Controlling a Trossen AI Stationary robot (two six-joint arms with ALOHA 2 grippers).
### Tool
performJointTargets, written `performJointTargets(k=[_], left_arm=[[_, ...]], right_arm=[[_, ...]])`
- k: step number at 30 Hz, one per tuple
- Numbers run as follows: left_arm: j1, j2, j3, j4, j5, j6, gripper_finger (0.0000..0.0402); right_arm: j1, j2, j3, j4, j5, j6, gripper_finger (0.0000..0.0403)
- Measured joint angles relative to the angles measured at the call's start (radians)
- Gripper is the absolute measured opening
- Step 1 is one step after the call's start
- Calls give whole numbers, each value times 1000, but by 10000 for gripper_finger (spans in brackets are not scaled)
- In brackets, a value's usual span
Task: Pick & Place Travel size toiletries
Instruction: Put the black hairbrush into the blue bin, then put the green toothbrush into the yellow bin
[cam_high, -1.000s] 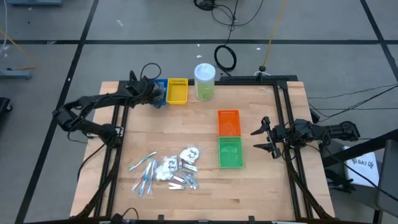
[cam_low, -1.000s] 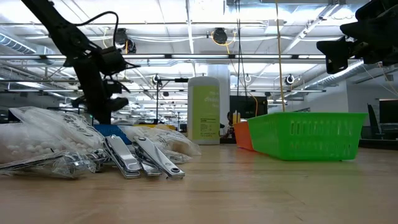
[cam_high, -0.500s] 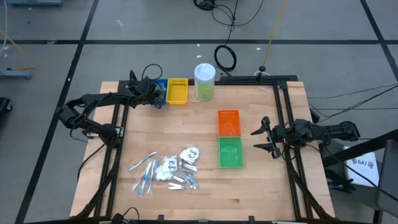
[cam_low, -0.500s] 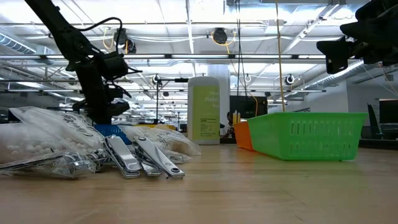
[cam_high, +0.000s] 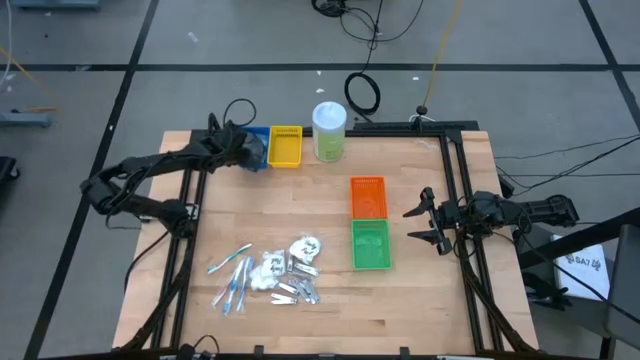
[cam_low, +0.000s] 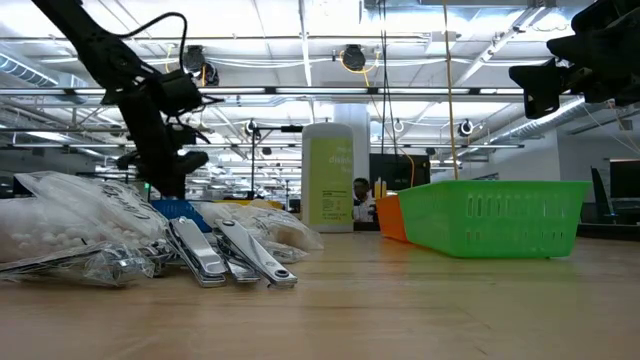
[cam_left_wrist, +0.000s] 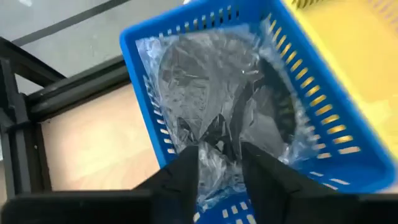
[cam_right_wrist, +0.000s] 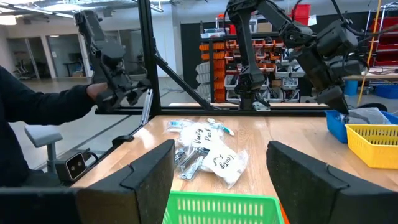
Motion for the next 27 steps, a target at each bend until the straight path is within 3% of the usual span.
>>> performJointTargets(k=[10,20,27], left_arm=[[-26,-247,0,-48,69,20,193],[-120,-537,0,-52,623,-19,193],[-279,-628,0,-137,972,-112,193]], right_arm=[[0,0,0,0,0,0,242],[0,0,0,0,0,0,242],[0,0,0,0,0,0,242]])
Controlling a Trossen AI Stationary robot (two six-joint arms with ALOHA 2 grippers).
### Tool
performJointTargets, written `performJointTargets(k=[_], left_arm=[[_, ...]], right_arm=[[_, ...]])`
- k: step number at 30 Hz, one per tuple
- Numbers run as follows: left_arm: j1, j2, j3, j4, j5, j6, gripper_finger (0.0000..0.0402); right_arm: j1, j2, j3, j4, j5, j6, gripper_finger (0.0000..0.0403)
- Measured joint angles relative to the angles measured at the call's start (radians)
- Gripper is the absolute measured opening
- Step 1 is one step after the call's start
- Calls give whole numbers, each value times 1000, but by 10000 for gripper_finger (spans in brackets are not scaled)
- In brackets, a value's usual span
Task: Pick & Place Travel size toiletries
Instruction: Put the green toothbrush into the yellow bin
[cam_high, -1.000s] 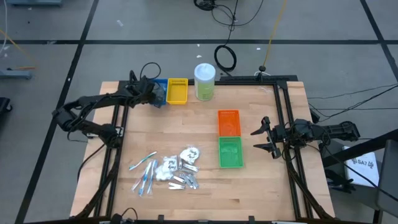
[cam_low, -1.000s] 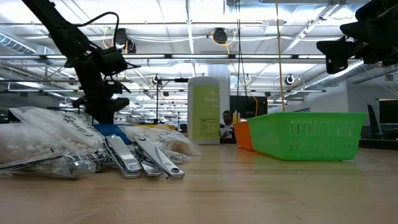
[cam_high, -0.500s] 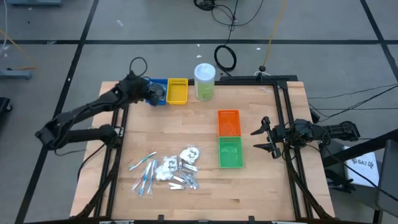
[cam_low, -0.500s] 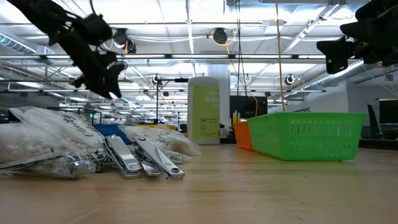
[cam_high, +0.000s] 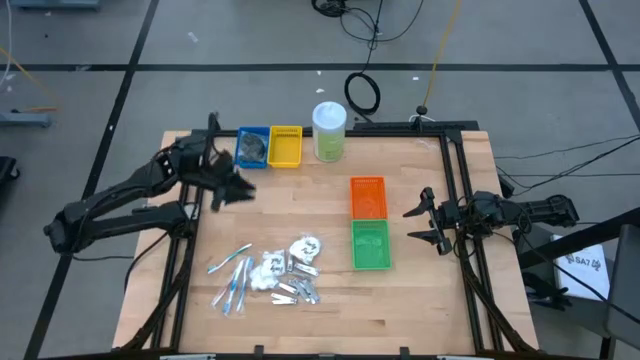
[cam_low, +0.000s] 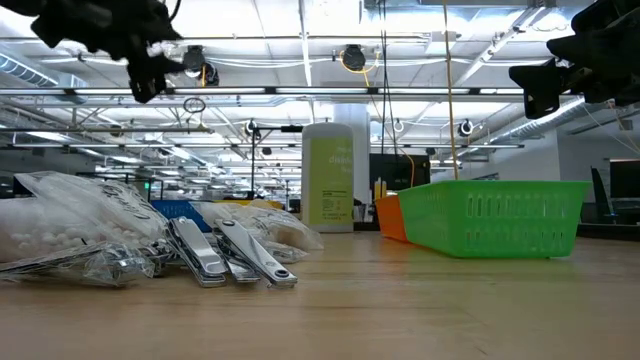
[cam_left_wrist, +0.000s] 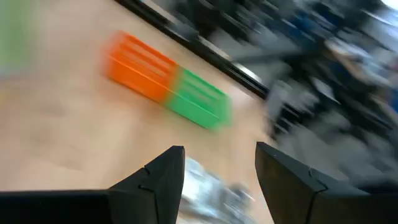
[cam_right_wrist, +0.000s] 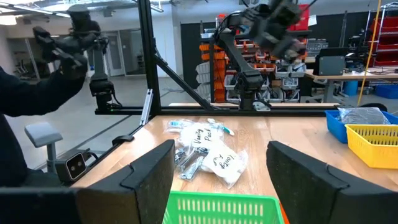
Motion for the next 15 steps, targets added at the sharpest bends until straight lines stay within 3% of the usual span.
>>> performJointTargets(k=[4,8,11,15], left_arm=[[-159,-11,0,-144,-36,-17,186],[-343,11,0,-329,-250,-61,177],[-472,47,0,-439,-401,-210,171],[-604,108,0,-583,-517,-386,162]], right_arm=[[0,0,0,0,0,0,242],[0,0,0,0,0,0,242],[0,0,0,0,0,0,242],[0,0,0,0,0,0,242]])
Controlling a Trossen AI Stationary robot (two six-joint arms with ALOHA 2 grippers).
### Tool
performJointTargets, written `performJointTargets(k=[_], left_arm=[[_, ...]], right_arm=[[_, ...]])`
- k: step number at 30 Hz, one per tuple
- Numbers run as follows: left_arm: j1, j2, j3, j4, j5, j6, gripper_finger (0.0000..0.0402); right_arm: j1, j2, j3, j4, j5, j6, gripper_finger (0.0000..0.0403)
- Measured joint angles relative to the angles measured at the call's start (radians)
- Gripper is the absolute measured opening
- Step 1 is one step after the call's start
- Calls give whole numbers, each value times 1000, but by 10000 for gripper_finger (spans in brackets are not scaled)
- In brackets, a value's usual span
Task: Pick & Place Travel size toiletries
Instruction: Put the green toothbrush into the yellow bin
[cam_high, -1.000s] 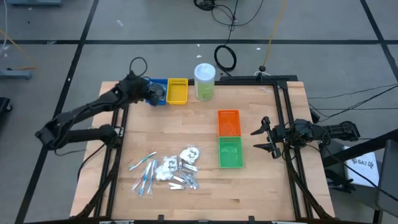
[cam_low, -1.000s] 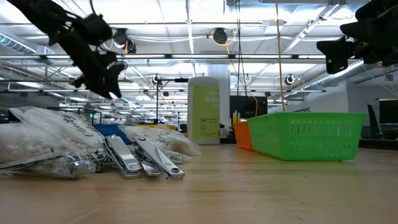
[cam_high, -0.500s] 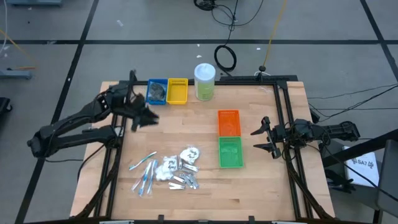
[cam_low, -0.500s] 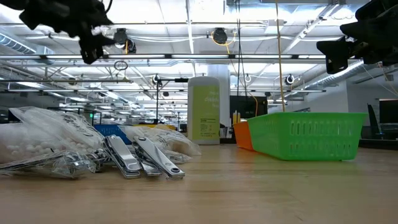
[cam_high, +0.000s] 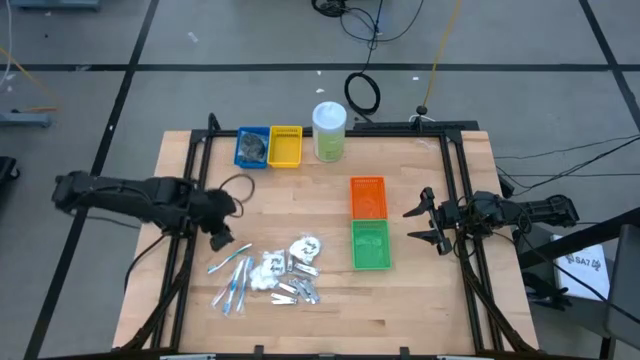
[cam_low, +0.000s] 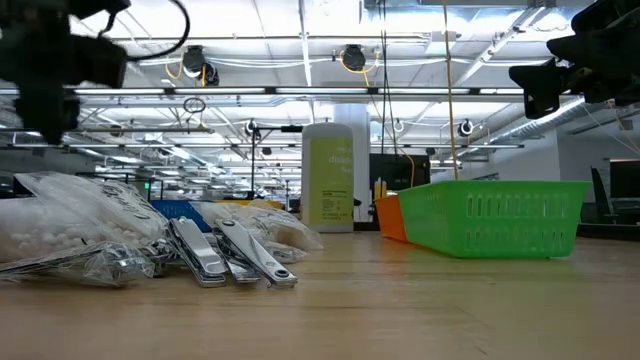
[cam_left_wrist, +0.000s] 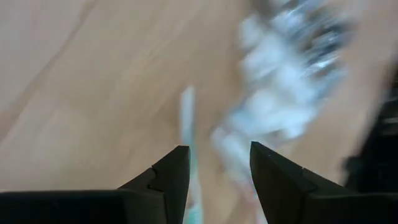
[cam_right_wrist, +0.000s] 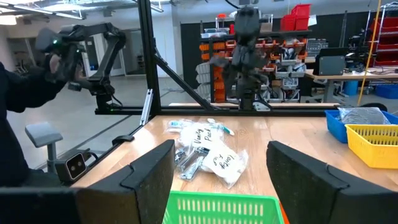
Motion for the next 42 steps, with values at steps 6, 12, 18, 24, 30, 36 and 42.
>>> performJointTargets(k=[6,12,18,24,30,36,42], left_arm=[[-139,131,0,-81,-123,-132,154],[-244,286,0,-78,-136,-185,154],[-311,420,0,-70,-135,-227,154],[-352,494,0,41,-154,-231,154],[-383,544,0,104,-159,-232,154],[-391,603,0,104,-160,-278,154],[-390,642,4,134,-138,-287,152]], right_arm=[[0,0,0,0,0,0,242],[0,0,0,0,0,0,242],[0,0,0,0,0,0,242],[0,0,0,0,0,0,242],[0,0,0,0,0,0,242],[0,0,0,0,0,0,242],[0,0,0,0,0,0,242]])
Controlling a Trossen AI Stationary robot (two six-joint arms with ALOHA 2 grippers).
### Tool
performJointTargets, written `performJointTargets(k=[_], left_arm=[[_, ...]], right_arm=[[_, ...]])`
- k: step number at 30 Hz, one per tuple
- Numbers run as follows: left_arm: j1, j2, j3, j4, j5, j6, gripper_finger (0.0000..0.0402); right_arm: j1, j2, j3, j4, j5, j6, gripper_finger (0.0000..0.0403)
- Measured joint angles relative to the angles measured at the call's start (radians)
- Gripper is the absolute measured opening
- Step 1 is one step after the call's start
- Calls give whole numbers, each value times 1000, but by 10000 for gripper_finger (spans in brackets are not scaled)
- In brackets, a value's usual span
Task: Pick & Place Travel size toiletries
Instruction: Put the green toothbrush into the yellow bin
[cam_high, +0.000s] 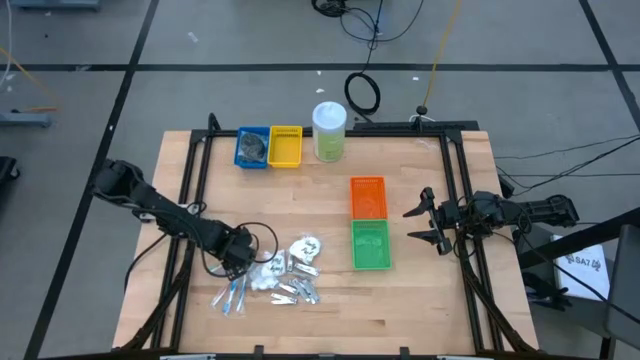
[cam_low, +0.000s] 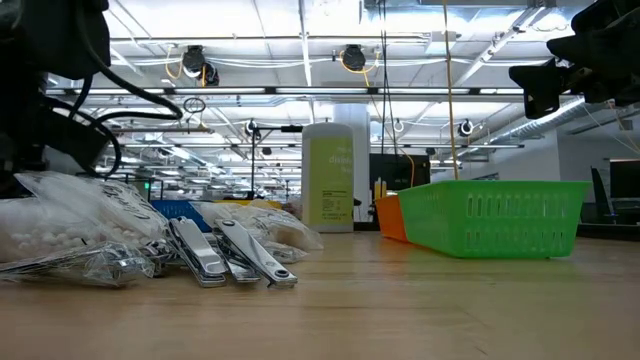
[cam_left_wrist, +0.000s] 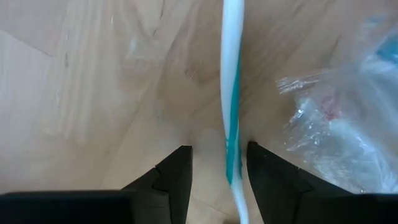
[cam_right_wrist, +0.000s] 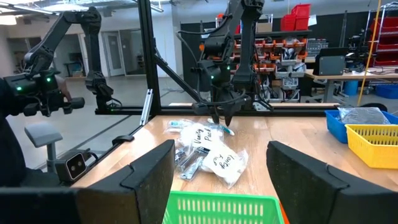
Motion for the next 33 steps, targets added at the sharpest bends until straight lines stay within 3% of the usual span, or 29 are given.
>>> performJointTargets(k=[4,11,21,26,30,33], left_arm=[[0,0,-2,32,4,7,121],[7,1,-2,44,-7,19,13],[66,-97,48,13,-153,74,11],[95,-196,118,14,-292,207,7],[145,-275,178,54,-518,316,13],[208,-327,199,172,-647,433,6]], right_arm=[[0,0,0,0,0,0,242],[0,0,0,0,0,0,242],[0,0,0,0,0,0,242],[0,0,0,0,0,0,242],[0,0,0,0,0,0,242],[0,0,0,0,0,0,242]])
